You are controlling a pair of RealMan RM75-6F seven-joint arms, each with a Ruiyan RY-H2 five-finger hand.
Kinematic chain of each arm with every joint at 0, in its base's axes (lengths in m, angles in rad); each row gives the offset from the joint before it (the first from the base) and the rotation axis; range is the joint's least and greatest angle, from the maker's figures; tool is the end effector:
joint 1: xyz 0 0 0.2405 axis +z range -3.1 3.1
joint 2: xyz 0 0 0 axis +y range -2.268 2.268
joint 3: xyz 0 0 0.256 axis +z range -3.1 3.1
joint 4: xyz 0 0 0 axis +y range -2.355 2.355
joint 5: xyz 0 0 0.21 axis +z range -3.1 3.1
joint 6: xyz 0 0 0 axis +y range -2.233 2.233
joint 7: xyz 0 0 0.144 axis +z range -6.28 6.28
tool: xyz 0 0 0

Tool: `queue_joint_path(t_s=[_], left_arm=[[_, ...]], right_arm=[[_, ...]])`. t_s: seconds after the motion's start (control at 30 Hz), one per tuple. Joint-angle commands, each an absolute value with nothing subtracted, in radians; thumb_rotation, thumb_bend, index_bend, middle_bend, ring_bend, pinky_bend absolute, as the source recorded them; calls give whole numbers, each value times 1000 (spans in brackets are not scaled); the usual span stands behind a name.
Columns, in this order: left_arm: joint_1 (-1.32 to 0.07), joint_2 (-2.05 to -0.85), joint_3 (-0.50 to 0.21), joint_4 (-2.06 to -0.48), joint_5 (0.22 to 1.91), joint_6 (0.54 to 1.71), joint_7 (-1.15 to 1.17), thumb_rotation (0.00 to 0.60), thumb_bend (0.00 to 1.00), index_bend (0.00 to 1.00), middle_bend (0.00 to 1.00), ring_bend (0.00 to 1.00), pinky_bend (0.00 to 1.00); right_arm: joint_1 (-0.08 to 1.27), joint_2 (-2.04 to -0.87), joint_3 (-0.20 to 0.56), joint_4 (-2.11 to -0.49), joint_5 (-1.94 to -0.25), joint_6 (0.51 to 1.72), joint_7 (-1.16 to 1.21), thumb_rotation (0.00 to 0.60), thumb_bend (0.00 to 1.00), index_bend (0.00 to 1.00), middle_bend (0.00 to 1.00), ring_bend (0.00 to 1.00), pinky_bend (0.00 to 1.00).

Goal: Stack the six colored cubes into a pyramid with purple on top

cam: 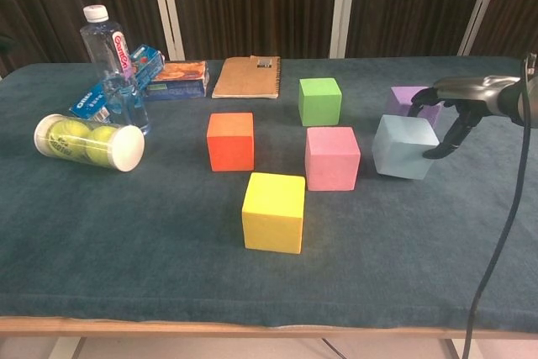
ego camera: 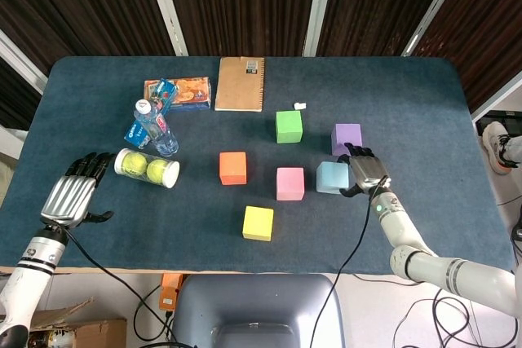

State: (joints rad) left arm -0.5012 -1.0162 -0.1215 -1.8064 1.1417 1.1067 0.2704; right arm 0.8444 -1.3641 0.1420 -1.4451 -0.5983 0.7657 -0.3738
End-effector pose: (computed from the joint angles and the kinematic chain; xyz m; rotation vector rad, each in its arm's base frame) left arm -0.2313 0.2979 0.1453 -1.6272 -0.9043 -0.7651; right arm -0.2113 -0.3857 0.0341 1.6572 -1.2448 0.5971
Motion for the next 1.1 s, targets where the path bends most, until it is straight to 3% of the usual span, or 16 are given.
queue_joint_path(t_s=[0.03, 1.1], left_arm=[[-501, -1015, -122, -1808, 1142, 1109, 272, 600, 33, 0, 80, 26, 131], [-501, -1019, -127, -1796, 1137, 1099, 262, 600, 33, 0, 81, 26, 130]], right_arm=[[848, -1353, 143, -1461, -597, 761, -368, 600, 191, 512, 14, 0, 0], [912, -1373, 113, -1488, -557, 764, -393, 600, 191, 459, 14, 0, 0]])
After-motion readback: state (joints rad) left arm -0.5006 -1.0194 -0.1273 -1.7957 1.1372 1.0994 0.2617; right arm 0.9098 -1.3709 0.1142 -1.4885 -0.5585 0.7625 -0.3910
